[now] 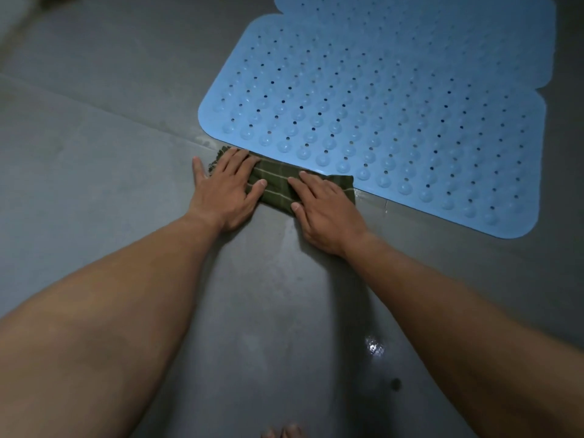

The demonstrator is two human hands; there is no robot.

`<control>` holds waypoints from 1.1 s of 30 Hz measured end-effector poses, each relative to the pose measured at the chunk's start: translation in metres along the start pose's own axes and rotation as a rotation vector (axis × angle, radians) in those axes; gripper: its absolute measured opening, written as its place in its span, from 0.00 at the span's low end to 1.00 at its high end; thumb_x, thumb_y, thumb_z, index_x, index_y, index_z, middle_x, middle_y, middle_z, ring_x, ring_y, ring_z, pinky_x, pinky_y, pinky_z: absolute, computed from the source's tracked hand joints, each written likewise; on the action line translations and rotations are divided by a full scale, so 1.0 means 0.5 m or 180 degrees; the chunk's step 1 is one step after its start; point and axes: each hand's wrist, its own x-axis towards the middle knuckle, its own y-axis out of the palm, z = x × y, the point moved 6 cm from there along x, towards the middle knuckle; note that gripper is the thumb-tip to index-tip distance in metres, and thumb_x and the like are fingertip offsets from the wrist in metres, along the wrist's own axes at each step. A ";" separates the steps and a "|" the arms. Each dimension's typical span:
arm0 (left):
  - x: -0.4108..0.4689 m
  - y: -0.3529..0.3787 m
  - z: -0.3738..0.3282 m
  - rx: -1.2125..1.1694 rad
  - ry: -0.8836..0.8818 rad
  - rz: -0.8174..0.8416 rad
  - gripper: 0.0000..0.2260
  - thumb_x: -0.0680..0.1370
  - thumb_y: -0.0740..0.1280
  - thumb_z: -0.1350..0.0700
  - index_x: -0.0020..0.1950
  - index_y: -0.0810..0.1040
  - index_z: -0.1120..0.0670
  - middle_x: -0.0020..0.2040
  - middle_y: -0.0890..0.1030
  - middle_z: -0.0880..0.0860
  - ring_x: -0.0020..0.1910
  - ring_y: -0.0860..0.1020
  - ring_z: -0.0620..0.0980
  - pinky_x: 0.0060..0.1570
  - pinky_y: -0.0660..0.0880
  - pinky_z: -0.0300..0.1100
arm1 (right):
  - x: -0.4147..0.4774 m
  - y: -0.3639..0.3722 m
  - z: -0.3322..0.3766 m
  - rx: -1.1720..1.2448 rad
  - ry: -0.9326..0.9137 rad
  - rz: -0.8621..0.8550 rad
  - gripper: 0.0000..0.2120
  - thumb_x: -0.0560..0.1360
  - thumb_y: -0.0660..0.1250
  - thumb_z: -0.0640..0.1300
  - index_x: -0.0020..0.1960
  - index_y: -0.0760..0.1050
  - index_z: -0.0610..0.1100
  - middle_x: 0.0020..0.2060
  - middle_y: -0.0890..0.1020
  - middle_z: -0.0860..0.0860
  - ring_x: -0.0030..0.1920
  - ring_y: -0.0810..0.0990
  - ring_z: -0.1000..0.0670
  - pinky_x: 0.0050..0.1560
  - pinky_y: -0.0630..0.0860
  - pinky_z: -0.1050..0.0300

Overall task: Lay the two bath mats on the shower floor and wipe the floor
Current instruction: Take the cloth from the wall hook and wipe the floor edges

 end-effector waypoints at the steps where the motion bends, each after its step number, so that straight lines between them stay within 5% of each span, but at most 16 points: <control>1: 0.000 -0.004 0.010 0.0014 -0.0007 -0.0024 0.28 0.81 0.44 0.36 0.79 0.57 0.46 0.80 0.56 0.48 0.80 0.50 0.46 0.71 0.43 0.72 | 0.007 0.002 0.006 0.0007 -0.0002 0.0000 0.26 0.84 0.51 0.53 0.79 0.58 0.47 0.78 0.62 0.45 0.77 0.60 0.46 0.77 0.52 0.49; 12: 0.019 -0.027 0.150 0.0083 -0.0138 -0.0014 0.28 0.80 0.45 0.36 0.78 0.58 0.45 0.80 0.58 0.47 0.80 0.50 0.45 0.72 0.43 0.71 | 0.111 0.025 0.101 0.0073 -0.0088 0.0025 0.25 0.84 0.50 0.53 0.79 0.57 0.47 0.78 0.61 0.44 0.78 0.59 0.46 0.76 0.52 0.49; 23: 0.047 -0.052 0.230 0.0167 -0.0056 0.0660 0.30 0.80 0.42 0.35 0.80 0.50 0.44 0.81 0.47 0.45 0.80 0.42 0.44 0.71 0.40 0.72 | 0.173 0.009 0.168 -0.0436 -0.0087 0.0594 0.29 0.84 0.46 0.54 0.81 0.48 0.45 0.79 0.60 0.44 0.77 0.59 0.44 0.75 0.55 0.46; 26: 0.064 -0.053 0.243 0.0278 0.0048 0.0764 0.30 0.80 0.42 0.34 0.81 0.48 0.44 0.82 0.45 0.45 0.80 0.42 0.45 0.71 0.40 0.71 | 0.186 0.017 0.169 -0.0406 -0.0190 0.0689 0.29 0.85 0.45 0.55 0.82 0.47 0.44 0.79 0.58 0.44 0.78 0.55 0.44 0.78 0.49 0.47; 33: 0.084 -0.057 0.313 0.0355 0.0012 0.0655 0.31 0.79 0.43 0.33 0.81 0.47 0.43 0.82 0.45 0.46 0.80 0.43 0.46 0.72 0.39 0.70 | 0.229 0.057 0.206 -0.0084 -0.0102 0.0302 0.28 0.84 0.47 0.54 0.81 0.52 0.45 0.79 0.59 0.44 0.79 0.55 0.46 0.79 0.48 0.48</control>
